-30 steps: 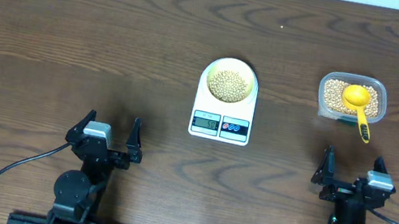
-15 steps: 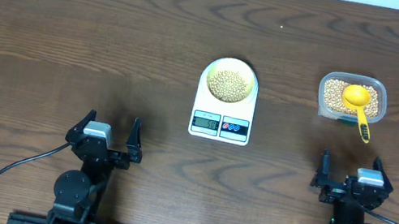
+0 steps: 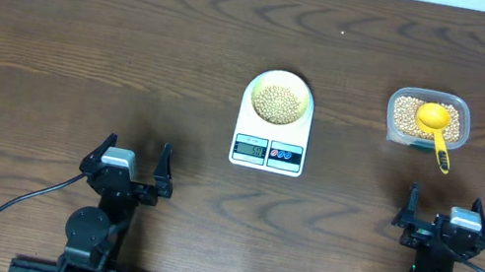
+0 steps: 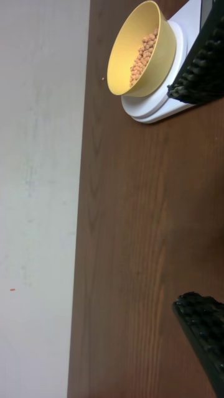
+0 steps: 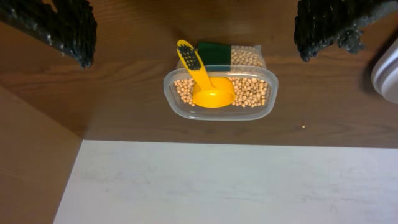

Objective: Scoop item into bowl and weigh 50g on scale

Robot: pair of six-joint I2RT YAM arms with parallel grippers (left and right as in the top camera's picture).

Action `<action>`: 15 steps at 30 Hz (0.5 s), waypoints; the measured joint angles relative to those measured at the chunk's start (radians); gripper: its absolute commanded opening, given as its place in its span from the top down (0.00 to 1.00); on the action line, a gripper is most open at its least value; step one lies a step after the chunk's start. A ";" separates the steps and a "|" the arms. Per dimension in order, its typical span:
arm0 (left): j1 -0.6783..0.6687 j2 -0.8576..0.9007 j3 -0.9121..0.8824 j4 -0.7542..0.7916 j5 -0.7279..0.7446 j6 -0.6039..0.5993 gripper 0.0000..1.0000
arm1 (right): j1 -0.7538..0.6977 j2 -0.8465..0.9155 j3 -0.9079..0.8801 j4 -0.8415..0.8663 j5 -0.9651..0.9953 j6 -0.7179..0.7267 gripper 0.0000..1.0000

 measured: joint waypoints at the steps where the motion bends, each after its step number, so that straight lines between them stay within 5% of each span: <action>1: 0.000 0.000 0.000 0.000 0.000 0.000 0.01 | 0.000 0.000 0.000 0.000 0.000 0.000 0.01; 15: 0.000 0.000 0.000 0.000 0.000 0.000 0.01 | 0.000 0.000 0.000 0.002 0.018 0.022 0.01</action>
